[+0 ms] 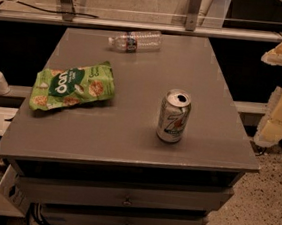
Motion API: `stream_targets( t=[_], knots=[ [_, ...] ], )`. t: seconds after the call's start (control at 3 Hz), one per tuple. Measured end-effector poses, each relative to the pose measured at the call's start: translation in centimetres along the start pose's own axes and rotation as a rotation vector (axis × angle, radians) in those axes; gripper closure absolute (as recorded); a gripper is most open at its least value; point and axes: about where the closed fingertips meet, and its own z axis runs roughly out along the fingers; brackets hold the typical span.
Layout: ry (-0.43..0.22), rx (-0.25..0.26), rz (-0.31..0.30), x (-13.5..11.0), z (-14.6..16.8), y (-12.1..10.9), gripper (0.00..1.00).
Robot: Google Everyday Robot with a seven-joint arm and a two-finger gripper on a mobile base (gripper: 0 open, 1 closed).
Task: Move 7up can near water bottle
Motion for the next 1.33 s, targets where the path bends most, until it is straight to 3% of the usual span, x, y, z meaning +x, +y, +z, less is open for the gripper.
stream_targets(
  t=[0.33,0.67,1.0,1.33],
  knots=[
    [0.0,0.0,0.0,0.0,0.0,0.0,0.0],
    [-0.044,-0.009,0.013,-0.1,0.2,0.2,0.0],
    [-0.153,-0.033,0.046,-0.3,1.9,1.2,0.0],
    [-0.311,-0.059,0.066,-2.5,4.1,2.2,0.0]
  ],
)
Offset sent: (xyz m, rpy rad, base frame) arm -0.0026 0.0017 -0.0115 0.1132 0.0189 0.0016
